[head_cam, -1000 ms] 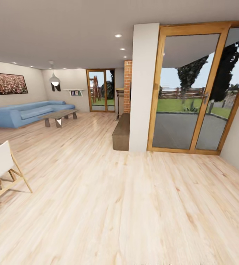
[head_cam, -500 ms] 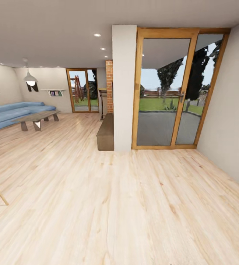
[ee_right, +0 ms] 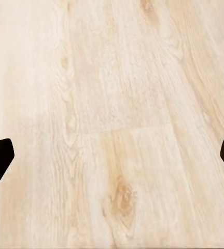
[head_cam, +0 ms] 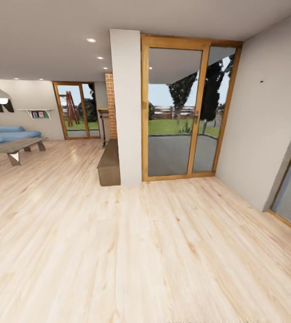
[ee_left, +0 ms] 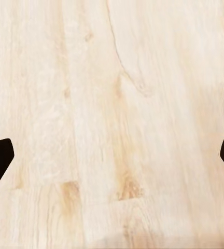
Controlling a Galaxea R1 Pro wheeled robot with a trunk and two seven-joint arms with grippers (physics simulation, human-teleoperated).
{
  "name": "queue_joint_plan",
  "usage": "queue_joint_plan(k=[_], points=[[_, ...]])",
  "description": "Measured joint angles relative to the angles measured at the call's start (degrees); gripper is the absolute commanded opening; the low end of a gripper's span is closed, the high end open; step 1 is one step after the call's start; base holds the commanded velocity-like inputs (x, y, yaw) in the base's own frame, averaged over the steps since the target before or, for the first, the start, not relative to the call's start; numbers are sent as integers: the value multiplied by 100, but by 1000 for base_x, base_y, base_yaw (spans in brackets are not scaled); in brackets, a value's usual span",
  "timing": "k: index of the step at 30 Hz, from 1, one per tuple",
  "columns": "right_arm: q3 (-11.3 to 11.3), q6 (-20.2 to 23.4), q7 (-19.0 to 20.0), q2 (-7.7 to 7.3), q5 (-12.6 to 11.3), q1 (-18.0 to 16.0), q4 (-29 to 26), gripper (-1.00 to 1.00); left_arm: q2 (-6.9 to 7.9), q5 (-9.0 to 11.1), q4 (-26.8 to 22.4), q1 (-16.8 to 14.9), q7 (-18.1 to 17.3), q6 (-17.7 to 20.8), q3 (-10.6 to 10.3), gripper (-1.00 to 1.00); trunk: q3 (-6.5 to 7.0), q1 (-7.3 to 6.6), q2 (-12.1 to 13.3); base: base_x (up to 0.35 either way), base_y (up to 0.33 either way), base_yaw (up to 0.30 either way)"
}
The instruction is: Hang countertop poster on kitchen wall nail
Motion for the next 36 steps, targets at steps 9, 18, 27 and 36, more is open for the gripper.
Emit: queue_joint_plan(k=[9, 18, 27, 36], points=[[-3, 0, 0, 0, -1, 0, 0, 100, -2, 1, 0, 0, 0, 0, 0, 100, 0, 0, 0, 0, 0, -300], [-7, -1, 0, 0, -3, 0, 0, 100, -2, -2, 3, 0, 0, 0, 0, 100, 0, 0, 0, -2, 0, -300], [-2, -7, 0, 0, 0, -1, 2, 100, 1, 0, 1, 1, 0, 5, 1, 100, 0, 3, 1, -164, 0, -213], [0, -9, 0, 0, -2, 0, 0, 100, 0, -2, 7, 0, 0, 9, 0, 100, 20, 1, 0, -195, 0, -178]])
